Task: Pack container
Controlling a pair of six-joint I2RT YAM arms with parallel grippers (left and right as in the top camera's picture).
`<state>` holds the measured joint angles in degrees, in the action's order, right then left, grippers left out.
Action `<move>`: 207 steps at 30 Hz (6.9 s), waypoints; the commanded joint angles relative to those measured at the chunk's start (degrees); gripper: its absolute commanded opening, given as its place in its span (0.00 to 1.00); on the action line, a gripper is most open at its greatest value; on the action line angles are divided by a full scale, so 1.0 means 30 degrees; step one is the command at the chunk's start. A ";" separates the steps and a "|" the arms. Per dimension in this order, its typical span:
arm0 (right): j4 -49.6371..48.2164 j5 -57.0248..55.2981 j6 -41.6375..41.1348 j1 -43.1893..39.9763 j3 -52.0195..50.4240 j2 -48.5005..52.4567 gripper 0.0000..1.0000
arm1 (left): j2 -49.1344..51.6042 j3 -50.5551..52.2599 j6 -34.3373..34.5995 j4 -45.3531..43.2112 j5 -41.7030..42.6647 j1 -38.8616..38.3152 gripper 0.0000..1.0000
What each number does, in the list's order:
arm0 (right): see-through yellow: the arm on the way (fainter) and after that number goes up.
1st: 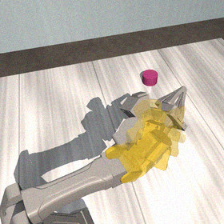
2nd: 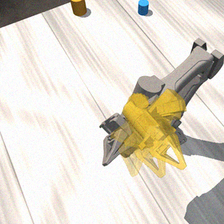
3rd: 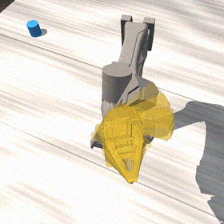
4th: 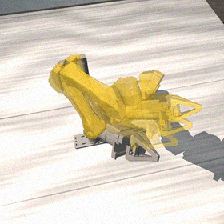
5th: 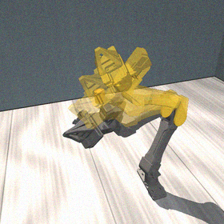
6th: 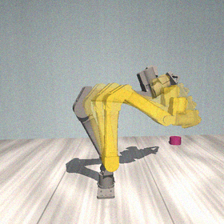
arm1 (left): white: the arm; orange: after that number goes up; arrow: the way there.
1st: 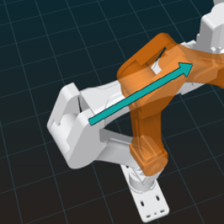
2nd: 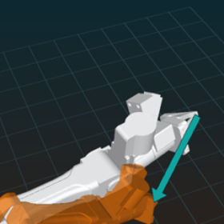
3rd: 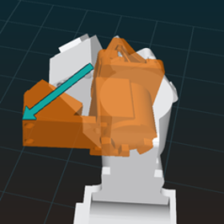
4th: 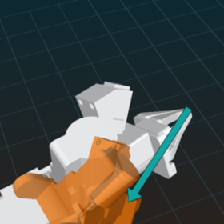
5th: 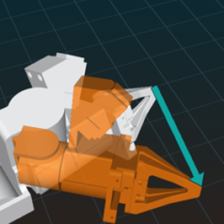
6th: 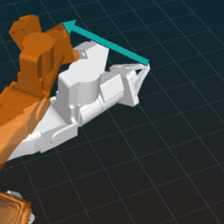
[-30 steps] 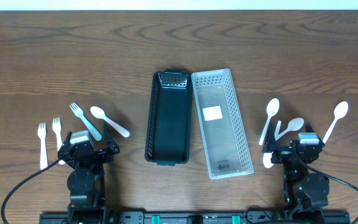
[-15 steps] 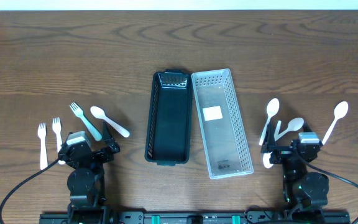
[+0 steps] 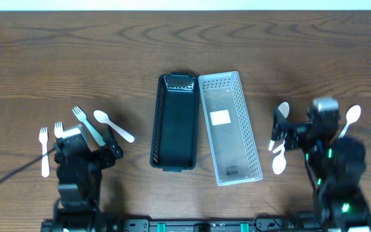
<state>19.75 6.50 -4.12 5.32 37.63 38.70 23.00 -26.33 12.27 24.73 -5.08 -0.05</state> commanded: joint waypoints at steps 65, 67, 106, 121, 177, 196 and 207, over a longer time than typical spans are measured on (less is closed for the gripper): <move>0.2266 -0.2215 0.1042 0.5719 1.6218 2.5237 0.01 | 1.3056 -0.9894 0.0175 0.9668 0.1202 0.0080 0.06; 0.2863 -0.1588 0.1209 0.5719 1.6327 2.4545 0.01 | 1.3056 -0.9894 0.0175 0.9668 0.1202 0.0080 0.06; 1.2466 0.0954 -0.2280 0.2994 0.7890 1.7966 0.01 | 2.1121 -0.9799 0.0022 0.9799 0.5610 -0.5690 0.06; 1.1154 0.5493 -0.0481 0.2994 0.7788 1.7966 0.01 | 2.1121 -0.9806 -0.1734 0.9049 0.6972 -0.6229 0.06; 1.2619 -0.3126 -0.8153 -0.1129 1.3092 2.2811 0.64 | 1.2655 -1.2480 -0.2433 1.0032 0.1392 -0.3949 0.76; 0.9391 -0.2353 -0.8174 -0.1122 0.9413 2.3824 0.64 | 1.2655 -1.2480 -0.2433 1.0025 0.1392 -0.3949 0.76; 0.9333 -0.2361 -0.8182 -0.1129 0.9289 2.3824 0.35 | 1.2655 -1.2480 -0.2426 1.0032 0.1399 -0.3949 0.76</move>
<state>47.88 0.01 -28.08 1.96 66.89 109.62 61.01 -63.00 4.64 54.68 -0.27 -12.19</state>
